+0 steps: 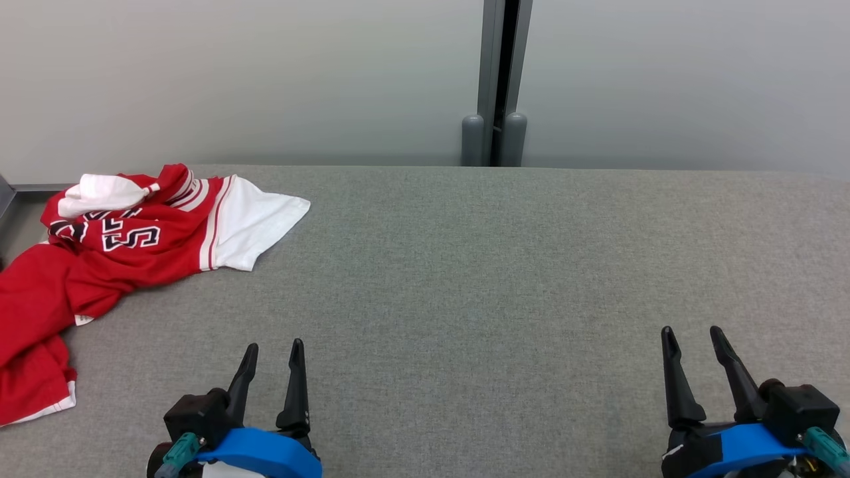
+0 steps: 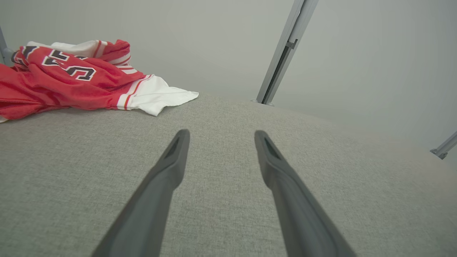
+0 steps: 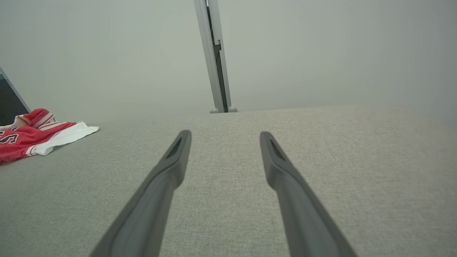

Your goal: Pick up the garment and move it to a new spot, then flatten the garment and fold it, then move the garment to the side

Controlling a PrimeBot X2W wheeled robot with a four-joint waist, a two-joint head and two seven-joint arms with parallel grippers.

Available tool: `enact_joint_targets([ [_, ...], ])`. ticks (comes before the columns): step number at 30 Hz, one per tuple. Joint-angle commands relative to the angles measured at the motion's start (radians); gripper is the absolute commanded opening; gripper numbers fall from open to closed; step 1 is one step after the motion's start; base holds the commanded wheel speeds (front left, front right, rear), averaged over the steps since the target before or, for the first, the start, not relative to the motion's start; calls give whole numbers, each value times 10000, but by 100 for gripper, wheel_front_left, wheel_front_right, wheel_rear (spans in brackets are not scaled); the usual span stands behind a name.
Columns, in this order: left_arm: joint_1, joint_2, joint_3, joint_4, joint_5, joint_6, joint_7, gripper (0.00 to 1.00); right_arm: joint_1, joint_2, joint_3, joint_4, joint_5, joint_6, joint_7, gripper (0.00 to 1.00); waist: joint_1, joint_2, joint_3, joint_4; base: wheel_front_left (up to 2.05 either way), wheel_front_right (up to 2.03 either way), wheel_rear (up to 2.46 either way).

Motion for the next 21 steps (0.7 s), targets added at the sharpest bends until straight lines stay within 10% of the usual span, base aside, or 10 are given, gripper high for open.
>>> enact_joint_targets([
  [1, -204, 38, -54, 49, 212, 27, -104, 100, 70, -79, 19, 13, -265, 17, -107, 100, 0, -1, -4, 4, 0, 0, 0],
  [21, -245, 40, -147, 554, 1159, 153, -453, 100, 171, -91, 64, 193, -1760, 14, -463, 100, 0, -1, -25, 38, 0, 0, 0],
])
